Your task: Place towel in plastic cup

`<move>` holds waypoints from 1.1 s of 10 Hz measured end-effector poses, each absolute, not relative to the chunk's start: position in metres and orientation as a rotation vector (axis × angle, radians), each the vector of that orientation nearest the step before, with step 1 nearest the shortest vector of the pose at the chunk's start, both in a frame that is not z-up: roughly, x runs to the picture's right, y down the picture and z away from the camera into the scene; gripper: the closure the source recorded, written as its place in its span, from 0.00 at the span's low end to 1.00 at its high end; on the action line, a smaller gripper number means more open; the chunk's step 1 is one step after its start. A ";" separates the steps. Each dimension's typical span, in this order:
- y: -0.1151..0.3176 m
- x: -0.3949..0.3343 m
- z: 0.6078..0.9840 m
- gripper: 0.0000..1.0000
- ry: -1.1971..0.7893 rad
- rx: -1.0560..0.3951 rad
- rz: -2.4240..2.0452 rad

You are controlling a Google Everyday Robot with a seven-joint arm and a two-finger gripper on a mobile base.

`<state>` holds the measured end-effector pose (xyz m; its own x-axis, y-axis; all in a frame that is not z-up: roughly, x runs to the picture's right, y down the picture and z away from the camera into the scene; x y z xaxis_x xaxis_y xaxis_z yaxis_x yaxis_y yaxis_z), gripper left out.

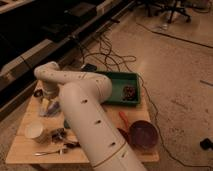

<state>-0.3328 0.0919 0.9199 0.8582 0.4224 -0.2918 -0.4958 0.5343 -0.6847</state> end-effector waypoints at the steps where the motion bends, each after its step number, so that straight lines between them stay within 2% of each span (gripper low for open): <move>1: 0.095 -0.333 0.920 0.35 0.101 -0.849 0.543; 4: 0.097 -0.334 0.919 0.63 0.115 -0.857 0.537; 5: 0.097 -0.333 0.921 0.78 0.123 -0.862 0.539; 7: 0.098 -0.333 0.923 0.93 0.133 -0.871 0.544; 8: 0.098 -0.332 0.923 0.99 0.137 -0.879 0.551; 11: 0.085 -0.325 0.906 1.00 0.127 -0.885 0.570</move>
